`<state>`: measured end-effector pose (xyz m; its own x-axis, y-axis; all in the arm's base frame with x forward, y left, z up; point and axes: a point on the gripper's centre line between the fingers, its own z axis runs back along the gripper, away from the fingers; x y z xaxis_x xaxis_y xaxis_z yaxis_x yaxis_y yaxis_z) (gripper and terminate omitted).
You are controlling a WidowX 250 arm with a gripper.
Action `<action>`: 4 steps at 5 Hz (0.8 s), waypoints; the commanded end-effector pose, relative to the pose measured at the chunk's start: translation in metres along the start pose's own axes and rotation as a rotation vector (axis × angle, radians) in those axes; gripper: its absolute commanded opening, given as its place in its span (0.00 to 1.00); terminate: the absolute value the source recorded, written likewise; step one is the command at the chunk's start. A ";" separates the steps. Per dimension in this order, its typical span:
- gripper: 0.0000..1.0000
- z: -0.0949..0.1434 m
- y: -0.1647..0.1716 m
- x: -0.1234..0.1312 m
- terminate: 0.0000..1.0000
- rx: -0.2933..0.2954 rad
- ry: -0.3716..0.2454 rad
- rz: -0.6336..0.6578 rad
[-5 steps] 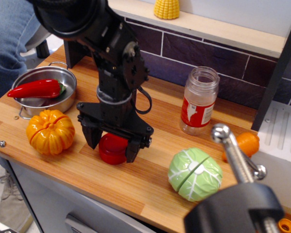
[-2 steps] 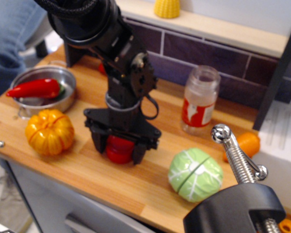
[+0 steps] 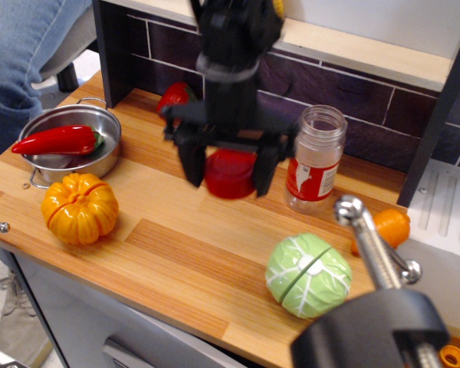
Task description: Put cap on container
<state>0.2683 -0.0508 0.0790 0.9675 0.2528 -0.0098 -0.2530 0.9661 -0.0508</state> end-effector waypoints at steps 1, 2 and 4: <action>0.00 0.054 -0.034 0.023 0.00 -0.066 -0.044 0.157; 0.00 0.056 -0.047 0.038 0.00 -0.075 -0.093 0.242; 0.00 0.049 -0.065 0.054 0.00 -0.087 -0.126 0.307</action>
<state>0.3315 -0.0999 0.1128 0.8359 0.5465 0.0513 -0.5398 0.8354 -0.1037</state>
